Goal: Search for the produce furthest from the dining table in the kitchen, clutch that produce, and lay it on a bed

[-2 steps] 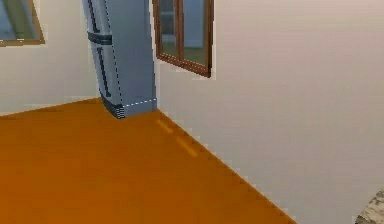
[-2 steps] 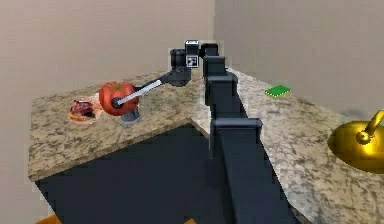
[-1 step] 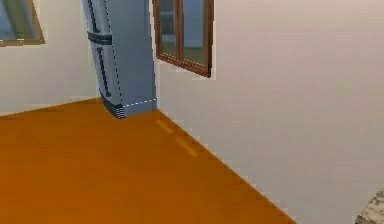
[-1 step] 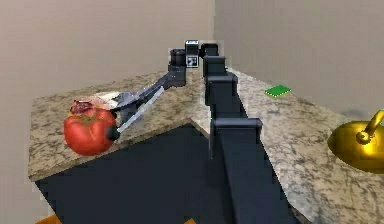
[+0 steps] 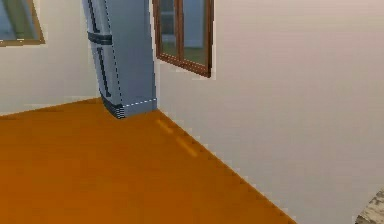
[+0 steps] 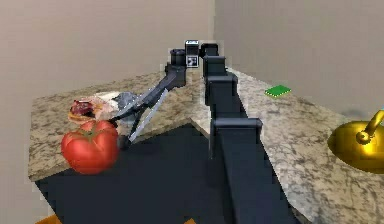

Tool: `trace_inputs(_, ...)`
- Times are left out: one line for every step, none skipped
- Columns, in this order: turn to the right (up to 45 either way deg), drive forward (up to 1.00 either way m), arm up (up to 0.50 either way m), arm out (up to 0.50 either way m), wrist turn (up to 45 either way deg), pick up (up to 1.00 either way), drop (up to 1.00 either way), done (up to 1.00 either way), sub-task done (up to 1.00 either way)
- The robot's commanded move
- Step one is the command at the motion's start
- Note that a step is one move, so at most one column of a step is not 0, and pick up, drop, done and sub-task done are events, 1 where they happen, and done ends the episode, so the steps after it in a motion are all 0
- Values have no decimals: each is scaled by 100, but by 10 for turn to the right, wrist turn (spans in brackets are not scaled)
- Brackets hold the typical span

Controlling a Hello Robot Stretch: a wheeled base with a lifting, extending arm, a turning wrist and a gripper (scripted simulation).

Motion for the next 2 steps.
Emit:
trace_inputs(0,0,0,-42,0,0,0,0,0)
trace_inputs(-450,0,0,0,0,0,0,0,0)
